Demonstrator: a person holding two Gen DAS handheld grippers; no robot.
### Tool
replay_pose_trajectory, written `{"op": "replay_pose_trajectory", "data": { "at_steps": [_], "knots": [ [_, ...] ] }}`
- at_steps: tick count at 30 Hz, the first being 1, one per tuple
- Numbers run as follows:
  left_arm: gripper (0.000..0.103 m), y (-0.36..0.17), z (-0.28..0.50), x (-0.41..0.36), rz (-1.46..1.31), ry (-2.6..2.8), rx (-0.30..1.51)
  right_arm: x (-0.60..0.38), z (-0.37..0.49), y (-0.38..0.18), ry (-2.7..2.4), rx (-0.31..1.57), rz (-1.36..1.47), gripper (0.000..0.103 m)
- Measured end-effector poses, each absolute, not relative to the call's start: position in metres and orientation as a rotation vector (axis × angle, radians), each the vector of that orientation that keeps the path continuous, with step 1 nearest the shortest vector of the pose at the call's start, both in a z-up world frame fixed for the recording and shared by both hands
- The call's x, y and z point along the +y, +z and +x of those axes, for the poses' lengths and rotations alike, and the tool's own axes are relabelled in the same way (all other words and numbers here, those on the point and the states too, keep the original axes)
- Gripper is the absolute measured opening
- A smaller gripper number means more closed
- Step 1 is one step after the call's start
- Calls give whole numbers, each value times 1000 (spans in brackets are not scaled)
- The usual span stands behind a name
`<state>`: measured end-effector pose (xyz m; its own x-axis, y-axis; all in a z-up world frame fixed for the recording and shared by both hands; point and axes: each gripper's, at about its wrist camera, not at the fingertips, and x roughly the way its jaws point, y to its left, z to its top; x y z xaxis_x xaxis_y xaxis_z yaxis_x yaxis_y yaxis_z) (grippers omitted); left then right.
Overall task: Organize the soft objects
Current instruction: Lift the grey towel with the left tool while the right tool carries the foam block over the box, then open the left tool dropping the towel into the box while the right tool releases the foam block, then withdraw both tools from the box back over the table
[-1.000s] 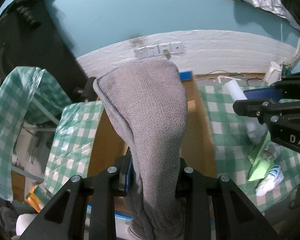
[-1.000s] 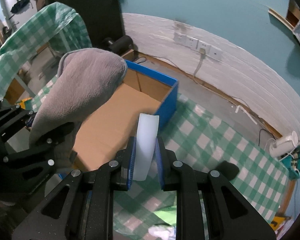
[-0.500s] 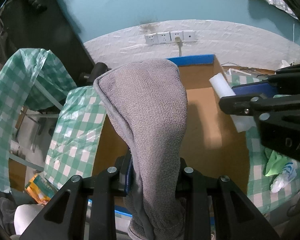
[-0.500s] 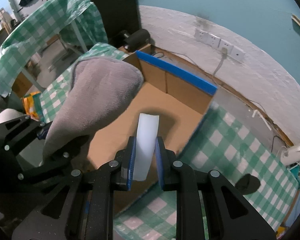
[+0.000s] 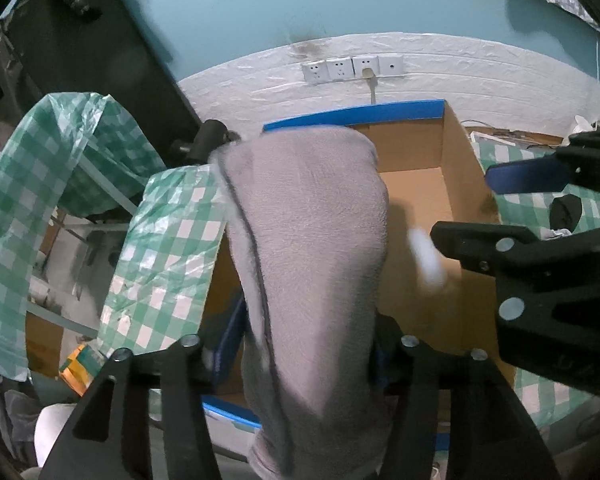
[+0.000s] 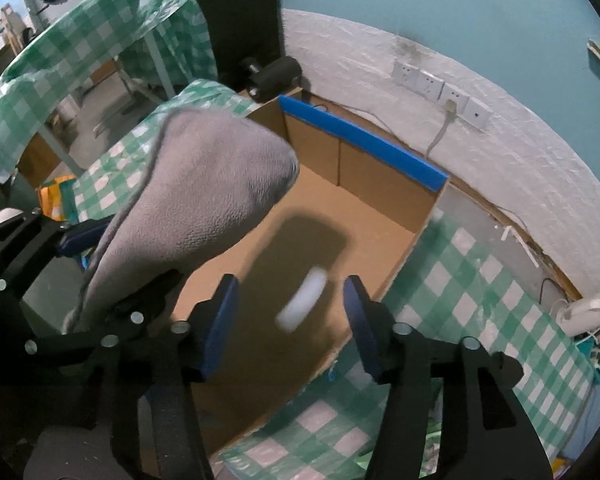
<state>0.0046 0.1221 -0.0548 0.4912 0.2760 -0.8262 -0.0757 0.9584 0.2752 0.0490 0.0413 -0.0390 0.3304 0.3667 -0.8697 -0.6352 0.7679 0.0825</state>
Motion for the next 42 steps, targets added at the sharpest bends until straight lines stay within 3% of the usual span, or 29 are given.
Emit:
{"op": "replay_pose_trajectory", "data": {
  "at_steps": [42],
  "knots": [
    [73, -42, 15, 29, 295, 74, 970, -107, 53, -48, 446, 1061, -158, 65]
  ]
}}
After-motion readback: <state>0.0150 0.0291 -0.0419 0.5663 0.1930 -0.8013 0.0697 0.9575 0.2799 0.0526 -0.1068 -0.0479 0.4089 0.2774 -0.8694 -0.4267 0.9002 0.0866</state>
